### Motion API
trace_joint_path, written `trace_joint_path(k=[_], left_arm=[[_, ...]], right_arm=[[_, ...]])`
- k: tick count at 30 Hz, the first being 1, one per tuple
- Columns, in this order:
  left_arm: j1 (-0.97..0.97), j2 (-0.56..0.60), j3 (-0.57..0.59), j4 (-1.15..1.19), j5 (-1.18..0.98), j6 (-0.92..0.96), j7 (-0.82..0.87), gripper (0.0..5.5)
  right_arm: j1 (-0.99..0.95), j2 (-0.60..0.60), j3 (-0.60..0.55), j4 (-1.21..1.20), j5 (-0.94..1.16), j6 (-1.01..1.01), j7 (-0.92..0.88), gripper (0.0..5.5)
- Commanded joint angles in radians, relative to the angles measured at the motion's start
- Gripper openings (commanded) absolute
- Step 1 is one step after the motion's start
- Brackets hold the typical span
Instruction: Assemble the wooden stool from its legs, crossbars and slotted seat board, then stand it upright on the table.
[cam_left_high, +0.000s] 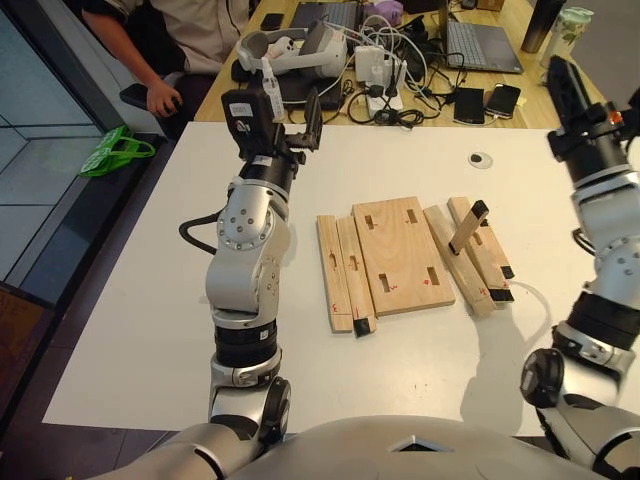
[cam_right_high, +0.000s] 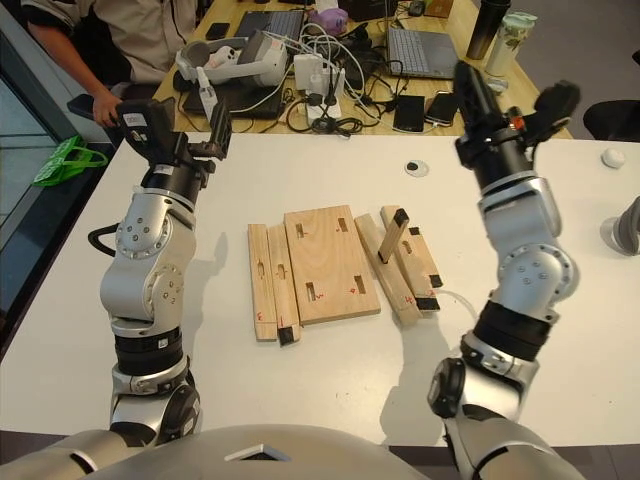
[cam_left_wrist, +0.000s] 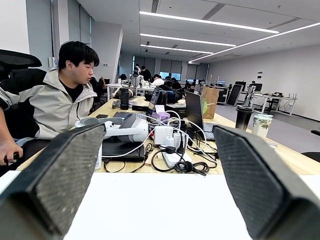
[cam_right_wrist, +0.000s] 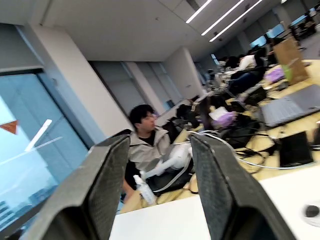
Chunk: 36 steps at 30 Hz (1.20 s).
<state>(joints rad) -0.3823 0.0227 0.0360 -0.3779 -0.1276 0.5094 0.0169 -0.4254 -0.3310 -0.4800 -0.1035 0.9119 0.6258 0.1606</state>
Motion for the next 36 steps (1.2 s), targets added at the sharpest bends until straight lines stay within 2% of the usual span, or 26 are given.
trace_joint_path(k=[1,5,7,12,17,22,24,26,30,32,34,36], left_arm=[[-0.014,0.006,-0.003,0.005,0.005,0.006,-0.002,3.97],[-0.019,0.009,-0.007,0.005,0.008,0.005,-0.005,3.97],[-0.021,0.017,-0.020,0.008,0.022,0.005,-0.007,3.97],[-0.023,0.013,-0.037,0.012,0.030,0.001,-0.007,3.97],[-0.025,0.015,-0.038,0.017,0.030,-0.004,-0.006,3.97],[-0.029,0.014,-0.038,0.018,0.030,-0.007,-0.004,3.97],[-0.030,0.014,-0.035,0.019,0.029,-0.009,-0.004,3.97],[-0.033,0.014,-0.033,0.021,0.027,-0.011,-0.004,3.97],[-0.038,0.016,-0.033,0.026,0.026,-0.012,-0.006,3.97],[-0.040,0.014,-0.034,0.027,0.025,-0.012,-0.006,3.97],[-0.040,0.012,-0.035,0.025,0.025,-0.011,-0.005,3.97],[-0.040,0.011,-0.034,0.025,0.025,-0.010,-0.003,3.97]], right_arm=[[0.173,-0.080,0.131,0.014,-0.165,0.027,0.059,2.23],[0.310,-0.110,0.260,-0.055,-0.225,0.092,0.138,2.23],[0.350,-0.104,0.306,-0.131,-0.180,0.134,0.202,2.23],[0.378,-0.134,0.342,-0.268,-0.046,0.226,0.349,2.23],[0.257,-0.130,0.244,-0.191,-0.019,0.213,0.312,2.23],[0.091,-0.082,-0.038,-0.007,0.202,0.173,0.186,2.23],[0.068,-0.064,-0.070,0.039,0.178,0.130,0.109,2.23],[0.086,-0.057,-0.023,0.084,0.062,0.089,0.045,2.23],[0.290,-0.089,0.338,-0.027,-0.180,0.156,0.085,2.23],[0.364,-0.095,0.454,-0.116,-0.204,0.183,0.137,2.23],[0.400,-0.090,0.491,-0.254,-0.107,0.237,0.219,2.23],[0.383,-0.096,0.470,-0.284,-0.095,0.232,0.248,2.23]])
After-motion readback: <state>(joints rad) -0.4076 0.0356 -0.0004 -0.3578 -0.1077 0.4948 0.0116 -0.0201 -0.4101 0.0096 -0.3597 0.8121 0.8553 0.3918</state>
